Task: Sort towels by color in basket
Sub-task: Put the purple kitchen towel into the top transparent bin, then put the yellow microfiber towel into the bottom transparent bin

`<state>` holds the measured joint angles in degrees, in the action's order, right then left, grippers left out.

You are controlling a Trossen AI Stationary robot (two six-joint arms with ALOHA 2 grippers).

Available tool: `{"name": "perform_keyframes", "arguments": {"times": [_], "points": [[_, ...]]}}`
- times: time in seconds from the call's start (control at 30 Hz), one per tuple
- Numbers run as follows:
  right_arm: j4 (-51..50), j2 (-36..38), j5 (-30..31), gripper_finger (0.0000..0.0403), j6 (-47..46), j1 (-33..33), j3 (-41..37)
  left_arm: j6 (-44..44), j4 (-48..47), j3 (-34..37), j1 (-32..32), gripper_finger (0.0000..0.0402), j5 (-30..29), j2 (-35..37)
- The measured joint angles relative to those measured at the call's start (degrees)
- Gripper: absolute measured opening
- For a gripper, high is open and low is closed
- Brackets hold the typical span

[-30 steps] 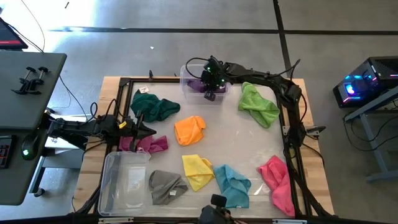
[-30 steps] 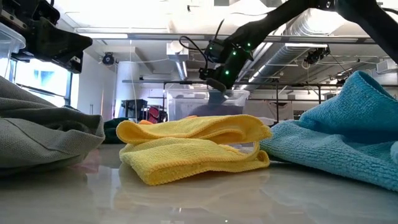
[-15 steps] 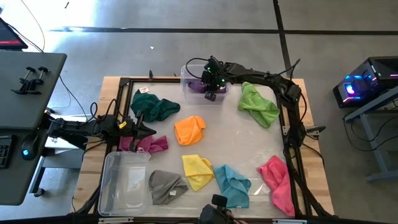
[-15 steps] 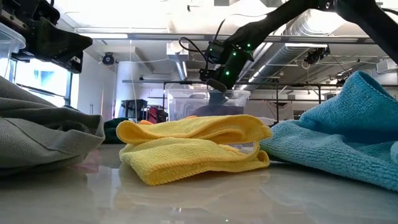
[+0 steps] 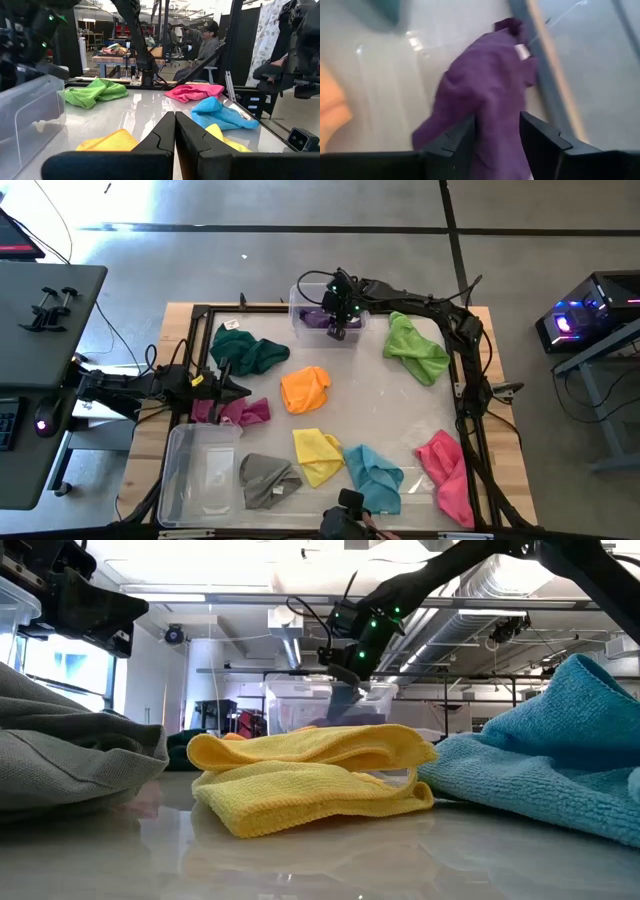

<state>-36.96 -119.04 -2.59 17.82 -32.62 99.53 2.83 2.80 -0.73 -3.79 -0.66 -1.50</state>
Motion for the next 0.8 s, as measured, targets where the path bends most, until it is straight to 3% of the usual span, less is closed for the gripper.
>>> {"name": "perform_keyframes", "arguments": {"times": [0.47,0.8], "points": [[-2.32,0.04,1.59,0.0126,-2.46,-0.04,9.07,0.00,-0.02,0.01,0.00,0.0000,0.01,0.00],[-12.94,0.31,-4.49,0.0196,-9.96,0.02,12.86,-0.01,0.00,0.02,0.00,0.0000,0.01,0.00]]}}
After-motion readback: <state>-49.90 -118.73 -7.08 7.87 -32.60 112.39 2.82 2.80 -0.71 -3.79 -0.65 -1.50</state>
